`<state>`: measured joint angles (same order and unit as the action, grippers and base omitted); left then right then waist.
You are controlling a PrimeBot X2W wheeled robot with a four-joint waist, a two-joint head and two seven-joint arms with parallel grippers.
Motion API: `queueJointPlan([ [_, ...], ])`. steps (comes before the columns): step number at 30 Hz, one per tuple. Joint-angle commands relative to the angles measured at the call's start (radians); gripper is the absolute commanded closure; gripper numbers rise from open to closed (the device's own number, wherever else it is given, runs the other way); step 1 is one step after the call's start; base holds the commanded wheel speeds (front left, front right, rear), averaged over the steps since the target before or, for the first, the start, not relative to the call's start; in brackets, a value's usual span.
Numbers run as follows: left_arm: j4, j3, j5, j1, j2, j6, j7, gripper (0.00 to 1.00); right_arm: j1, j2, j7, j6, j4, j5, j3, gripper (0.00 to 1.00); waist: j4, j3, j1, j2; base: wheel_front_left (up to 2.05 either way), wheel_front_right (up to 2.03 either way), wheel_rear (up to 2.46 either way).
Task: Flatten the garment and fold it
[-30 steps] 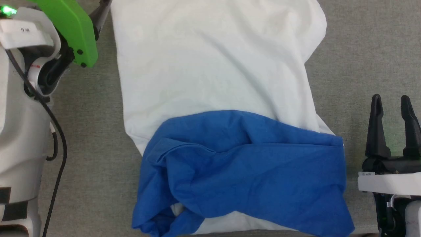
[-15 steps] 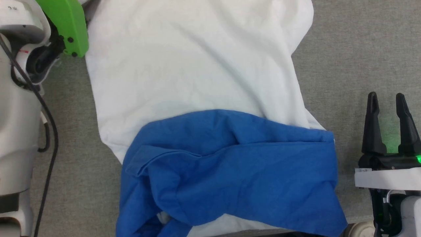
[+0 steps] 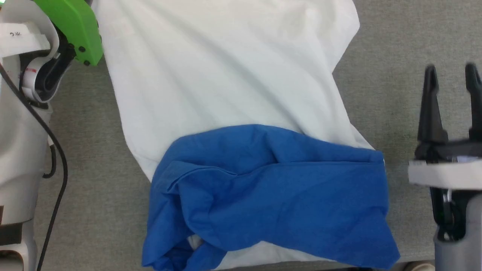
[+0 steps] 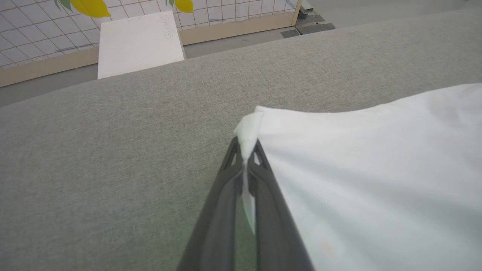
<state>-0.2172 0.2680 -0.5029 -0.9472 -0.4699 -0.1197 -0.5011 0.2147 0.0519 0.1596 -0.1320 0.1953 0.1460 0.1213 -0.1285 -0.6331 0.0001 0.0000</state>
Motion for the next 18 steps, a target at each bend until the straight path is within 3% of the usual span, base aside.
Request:
queueJointPlan([
  [1, -0.01, -0.007, 0.014, 0.012, -0.007, 0.0, 0.022, 1.0, 0.051, -0.002, -0.03, 0.001, 0.028, -0.026, -0.018, 0.0, 0.029, 0.027, -0.0001, 0.0, 0.0, 0.0, 0.0],
  [5, -0.031, -0.006, 0.011, 0.019, -0.002, -0.001, 0.058, 1.0, 0.176, 0.013, -0.162, 0.001, 0.06, -0.035, -0.065, 0.0, 0.047, 0.037, -0.0001, 0.0, 0.0, 0.0, 0.0],
  [9, -0.044, 0.007, 0.005, 0.018, 0.014, -0.002, 0.08, 1.0, 0.322, 0.068, -0.324, 0.001, 0.035, -0.013, -0.091, 0.0, 0.073, 0.031, -0.0001, 0.0, 0.0, 0.0, 0.0],
  [16, -0.068, 0.037, -0.004, -0.007, 0.048, -0.004, 0.103, 1.0, 0.498, 0.098, -0.658, 0.001, -0.141, 0.026, -0.085, 0.0, 0.115, 0.007, -0.0001, 0.0, 0.0, 0.0, 0.0],
  [17, -0.078, 0.052, -0.008, -0.02, 0.059, -0.005, 0.11, 1.0, 0.531, 0.121, -0.759, 0.001, -0.2, 0.03, -0.102, 0.0, 0.13, -0.002, -0.0001, 0.0, 0.0, 0.0, 0.0],
  [18, -0.082, 0.057, -0.009, -0.024, 0.062, -0.006, 0.112, 1.0, 0.54, 0.138, -0.782, 0.001, -0.215, 0.025, -0.121, 0.0, 0.135, -0.005, -0.0001, 0.0, 0.0, 0.0, 0.0],
])
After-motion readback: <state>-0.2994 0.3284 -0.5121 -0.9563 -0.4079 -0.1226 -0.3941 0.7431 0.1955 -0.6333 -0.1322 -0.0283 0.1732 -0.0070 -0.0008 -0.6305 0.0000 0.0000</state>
